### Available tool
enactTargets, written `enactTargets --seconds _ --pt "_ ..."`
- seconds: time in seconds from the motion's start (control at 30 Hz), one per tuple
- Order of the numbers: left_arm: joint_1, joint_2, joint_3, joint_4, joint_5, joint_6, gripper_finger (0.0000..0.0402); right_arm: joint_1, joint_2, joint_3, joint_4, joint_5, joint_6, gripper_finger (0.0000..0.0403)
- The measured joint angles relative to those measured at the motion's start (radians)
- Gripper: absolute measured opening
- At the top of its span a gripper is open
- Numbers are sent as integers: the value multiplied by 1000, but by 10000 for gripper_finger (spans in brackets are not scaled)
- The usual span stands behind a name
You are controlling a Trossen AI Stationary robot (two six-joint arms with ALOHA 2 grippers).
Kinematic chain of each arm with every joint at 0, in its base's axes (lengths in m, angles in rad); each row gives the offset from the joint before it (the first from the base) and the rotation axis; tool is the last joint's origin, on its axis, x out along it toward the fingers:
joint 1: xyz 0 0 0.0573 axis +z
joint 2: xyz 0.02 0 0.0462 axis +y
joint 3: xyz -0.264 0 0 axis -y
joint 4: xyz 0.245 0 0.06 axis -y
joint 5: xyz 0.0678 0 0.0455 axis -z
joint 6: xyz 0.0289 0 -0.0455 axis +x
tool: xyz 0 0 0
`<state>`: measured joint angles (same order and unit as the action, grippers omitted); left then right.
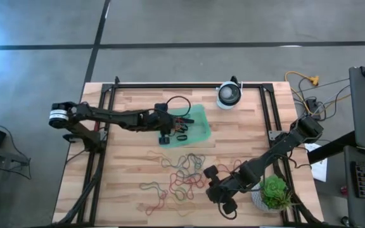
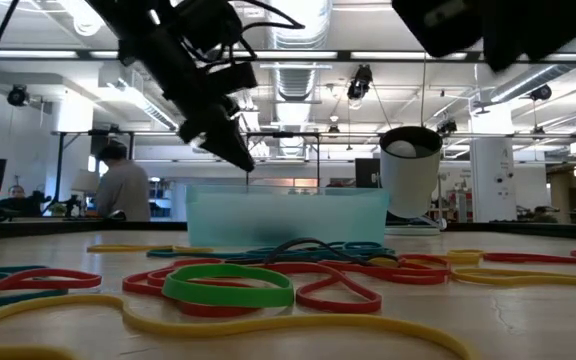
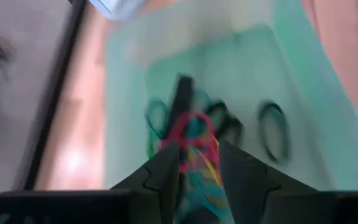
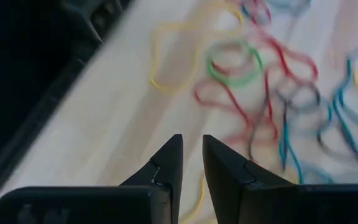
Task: Pick and place rubber bands into bin
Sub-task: Put the blue rubber band into the green bin
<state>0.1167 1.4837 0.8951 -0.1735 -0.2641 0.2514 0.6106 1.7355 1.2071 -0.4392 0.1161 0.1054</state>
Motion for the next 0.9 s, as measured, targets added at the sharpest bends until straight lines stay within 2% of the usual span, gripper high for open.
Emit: enactTargets --seconds 0.17,0.27,0.4,0.63,0.77,0.9 --pt "-54 -95 -4 -184 -1 -98 98 0 0 -43 -73 211 83 56" --pt "-124 -165 -25 -240 1 -154 99 -5 0 -64 -63 277 66 56" --pt "-254 -266 -70 -218 0 -215 99 -22 0 -84 -19 278 52 56" --pt "-494 -381 -215 -31 -1 -246 99 -85 0 -130 56 265 49 56" --pt "-577 -429 -252 -7 0 -244 99 -126 0 -155 93 203 6 56" --pt "-617 -466 -253 16 -2 -245 99 -154 0 -190 198 191 -61 56"
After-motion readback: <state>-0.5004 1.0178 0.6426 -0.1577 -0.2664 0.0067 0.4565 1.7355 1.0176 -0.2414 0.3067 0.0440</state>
